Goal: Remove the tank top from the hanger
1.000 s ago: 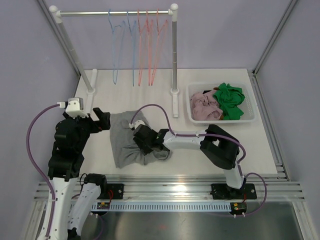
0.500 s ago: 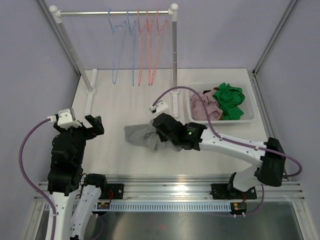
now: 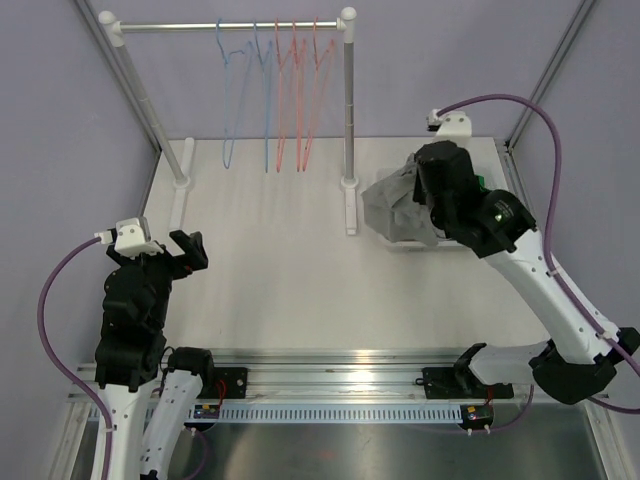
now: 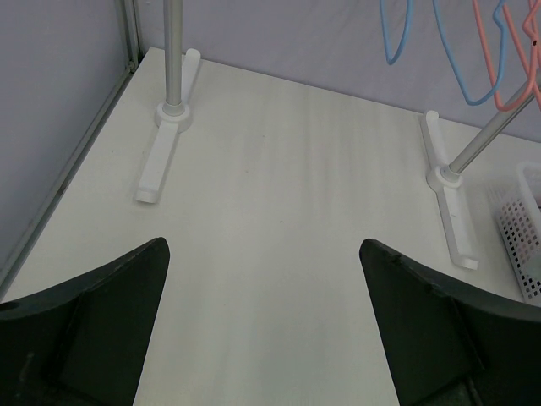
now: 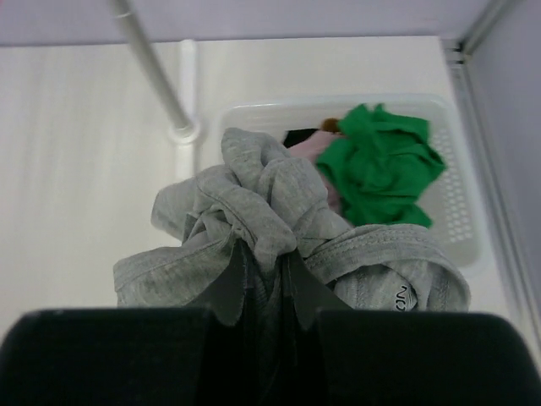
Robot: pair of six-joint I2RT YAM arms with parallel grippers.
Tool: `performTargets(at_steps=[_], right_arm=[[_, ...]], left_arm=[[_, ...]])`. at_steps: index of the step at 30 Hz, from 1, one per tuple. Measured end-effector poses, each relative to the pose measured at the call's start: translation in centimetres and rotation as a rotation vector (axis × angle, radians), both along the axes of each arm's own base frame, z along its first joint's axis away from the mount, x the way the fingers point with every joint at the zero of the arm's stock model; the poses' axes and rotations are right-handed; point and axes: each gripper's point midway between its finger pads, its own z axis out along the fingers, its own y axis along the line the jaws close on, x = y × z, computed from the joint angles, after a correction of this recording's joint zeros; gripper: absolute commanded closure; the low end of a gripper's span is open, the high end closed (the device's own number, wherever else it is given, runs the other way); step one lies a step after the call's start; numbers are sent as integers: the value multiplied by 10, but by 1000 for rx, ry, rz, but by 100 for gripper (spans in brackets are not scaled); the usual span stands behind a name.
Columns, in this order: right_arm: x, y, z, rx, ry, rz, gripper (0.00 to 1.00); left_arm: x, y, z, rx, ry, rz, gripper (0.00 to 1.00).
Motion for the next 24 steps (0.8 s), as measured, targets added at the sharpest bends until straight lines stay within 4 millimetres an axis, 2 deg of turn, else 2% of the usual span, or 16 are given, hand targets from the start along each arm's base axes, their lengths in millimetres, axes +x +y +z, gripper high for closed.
performTargets(at_steps=[2,5,8,10,14,17,21,23,24], right_arm=[[11,-34,1,-23,18,-91,100],[29,-80,-11,-48,77,-205,100],[51,-113,-39,-68,167,-283,100],[67,-125,-62,-78,227,-309,100],[97,-137,-124,-109,362,-338,100],[113,-134,-185,-126,477,-333,97],[114,-125,-264,-135,629,-310,95],[114,-124,-284,-142,666,-309,95],[116,-124,-286,-141,666,-309,95]], left_arm=[[0,0,0,0,0,0,1],[0,0,0,0,0,0,1],[0,0,0,0,0,0,1],[0,0,0,0,0,0,1],[0,0,0,-1,0,0,1],[0,0,0,-1,0,1,1],[0,1,0,-3,-1,8,1],[0,2,0,-4,-1,12,1],[0,2,0,-4,-1,13,1]])
